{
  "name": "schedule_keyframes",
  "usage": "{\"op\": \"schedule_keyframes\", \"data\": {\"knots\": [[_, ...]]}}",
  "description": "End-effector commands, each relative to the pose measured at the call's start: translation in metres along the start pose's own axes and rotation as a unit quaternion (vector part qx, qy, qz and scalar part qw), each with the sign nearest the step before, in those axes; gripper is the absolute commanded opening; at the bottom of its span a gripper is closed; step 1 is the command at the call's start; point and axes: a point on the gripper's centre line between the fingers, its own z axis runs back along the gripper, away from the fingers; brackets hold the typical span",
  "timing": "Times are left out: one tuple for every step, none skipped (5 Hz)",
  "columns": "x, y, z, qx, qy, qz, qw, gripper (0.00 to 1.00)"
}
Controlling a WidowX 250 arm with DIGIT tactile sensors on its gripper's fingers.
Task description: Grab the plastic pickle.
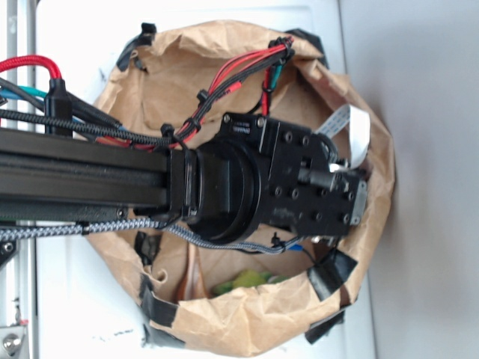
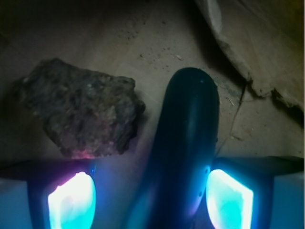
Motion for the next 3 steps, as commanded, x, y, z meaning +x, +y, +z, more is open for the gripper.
{"op": "schedule_keyframes", "data": {"knots": [[-0.002, 0.019, -0.022, 0.020, -0.006, -0.009, 1.000, 0.00], [-0.001, 0.021, -0.015, 0.006, -0.030, -0.001, 1.000, 0.00], [0.001, 0.026, -0.001, -0.006, -0.025, -0.014, 1.000, 0.00]]}}
